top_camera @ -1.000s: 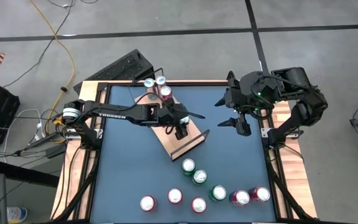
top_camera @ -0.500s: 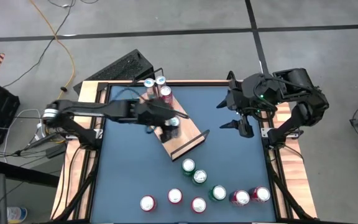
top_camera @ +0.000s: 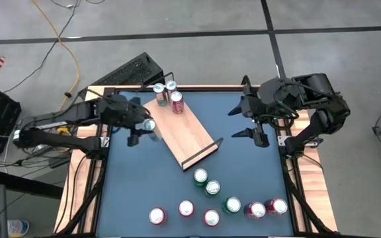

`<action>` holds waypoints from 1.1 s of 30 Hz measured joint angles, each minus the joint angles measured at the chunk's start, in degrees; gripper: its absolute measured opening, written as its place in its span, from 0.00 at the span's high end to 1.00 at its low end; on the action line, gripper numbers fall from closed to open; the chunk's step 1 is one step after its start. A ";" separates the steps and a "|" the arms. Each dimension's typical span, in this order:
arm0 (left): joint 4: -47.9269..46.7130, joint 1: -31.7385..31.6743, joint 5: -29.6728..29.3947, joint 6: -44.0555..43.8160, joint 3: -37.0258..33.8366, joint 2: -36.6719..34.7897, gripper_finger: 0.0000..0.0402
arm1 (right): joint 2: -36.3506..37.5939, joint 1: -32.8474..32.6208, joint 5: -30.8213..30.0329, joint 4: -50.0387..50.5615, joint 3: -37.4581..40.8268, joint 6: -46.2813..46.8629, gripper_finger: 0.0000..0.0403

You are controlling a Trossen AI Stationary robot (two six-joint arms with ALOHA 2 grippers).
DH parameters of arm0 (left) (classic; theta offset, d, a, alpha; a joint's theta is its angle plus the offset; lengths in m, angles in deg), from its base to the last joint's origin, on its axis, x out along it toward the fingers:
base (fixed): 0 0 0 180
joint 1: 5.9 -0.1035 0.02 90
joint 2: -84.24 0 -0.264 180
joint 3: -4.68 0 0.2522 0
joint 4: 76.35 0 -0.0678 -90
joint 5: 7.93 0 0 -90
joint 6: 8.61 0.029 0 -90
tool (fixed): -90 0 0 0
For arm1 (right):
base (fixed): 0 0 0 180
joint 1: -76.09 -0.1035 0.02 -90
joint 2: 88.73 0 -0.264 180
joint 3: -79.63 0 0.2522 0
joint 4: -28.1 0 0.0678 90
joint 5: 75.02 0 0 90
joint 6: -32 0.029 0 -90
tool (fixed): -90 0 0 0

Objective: Place canned beverage on shelf
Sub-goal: Put the blue soda can on the shelf aligned with the other blue soda cans

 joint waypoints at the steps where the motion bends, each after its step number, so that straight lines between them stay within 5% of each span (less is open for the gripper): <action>1: 0.30 -1.54 0.65 0.88 -0.79 -0.75 0.44 | 0.00 0.00 -0.02 -0.28 0.00 0.07 0.20; 22: 2.96 -28.31 12.72 18.51 -1.77 9.27 0.44 | -0.34 -0.39 -1.91 -2.29 -0.09 4.52 0.20; 33: 5.71 -37.07 18.97 24.79 -1.75 11.28 0.44 | -0.34 -0.26 -2.01 -2.74 -0.09 4.45 0.20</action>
